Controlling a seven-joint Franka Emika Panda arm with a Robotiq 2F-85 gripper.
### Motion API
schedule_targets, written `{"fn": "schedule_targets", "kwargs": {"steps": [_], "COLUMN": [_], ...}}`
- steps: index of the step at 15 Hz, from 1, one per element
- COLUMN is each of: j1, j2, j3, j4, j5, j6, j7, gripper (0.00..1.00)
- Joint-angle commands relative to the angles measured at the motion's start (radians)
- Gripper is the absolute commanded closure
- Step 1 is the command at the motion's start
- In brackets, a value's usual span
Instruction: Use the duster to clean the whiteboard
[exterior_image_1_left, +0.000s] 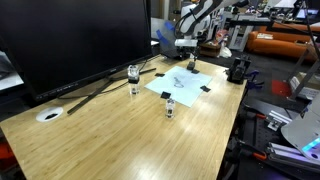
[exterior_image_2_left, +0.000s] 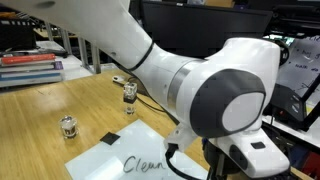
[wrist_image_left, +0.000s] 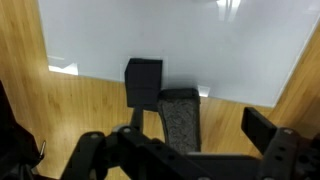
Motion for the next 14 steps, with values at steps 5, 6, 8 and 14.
{"fn": "schedule_targets", "kwargs": {"steps": [5,6,8,14], "j1": [-0.024,-0.021,-0.034,-0.065], "j2": [0.065,0.077,0.093,0.15], "j3": [-0.011,-0.02,-0.021,-0.008], "j4": [0.032,0.037,0.047,0.11], "j5": [-0.014,-0.021,-0.014,-0.002], "j6": [0.004,0.003,0.012,0.034], "j7": [0.069,0.087,0.096,0.078], "gripper": [0.0,0.0,0.0,0.0]}}
